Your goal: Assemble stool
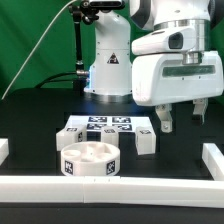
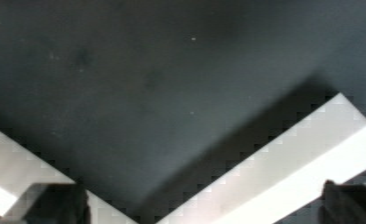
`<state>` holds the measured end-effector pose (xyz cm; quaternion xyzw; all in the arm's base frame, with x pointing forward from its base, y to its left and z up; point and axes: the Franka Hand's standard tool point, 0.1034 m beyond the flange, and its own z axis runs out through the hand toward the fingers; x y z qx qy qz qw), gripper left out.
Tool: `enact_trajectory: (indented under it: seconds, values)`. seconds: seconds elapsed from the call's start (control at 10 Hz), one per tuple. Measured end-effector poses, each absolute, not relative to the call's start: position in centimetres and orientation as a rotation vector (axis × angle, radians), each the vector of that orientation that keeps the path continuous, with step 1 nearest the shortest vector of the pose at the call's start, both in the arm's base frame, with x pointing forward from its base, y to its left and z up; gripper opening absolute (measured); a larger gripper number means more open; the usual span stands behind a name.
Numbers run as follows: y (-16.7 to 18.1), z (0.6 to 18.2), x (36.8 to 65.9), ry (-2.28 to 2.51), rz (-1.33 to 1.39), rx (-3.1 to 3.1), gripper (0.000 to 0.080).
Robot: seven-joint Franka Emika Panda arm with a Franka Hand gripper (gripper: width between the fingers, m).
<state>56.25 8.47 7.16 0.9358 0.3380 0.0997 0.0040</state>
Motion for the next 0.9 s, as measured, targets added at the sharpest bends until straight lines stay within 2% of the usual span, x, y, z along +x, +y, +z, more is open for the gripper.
enact_trajectory:
  seconds: [0.4, 0.9]
  values:
    - [7.8, 7.1, 56.2, 1.106, 0.306, 2.909, 0.065]
    - [-2.9, 6.6, 54.9, 1.289, 0.242, 2.784, 0.065]
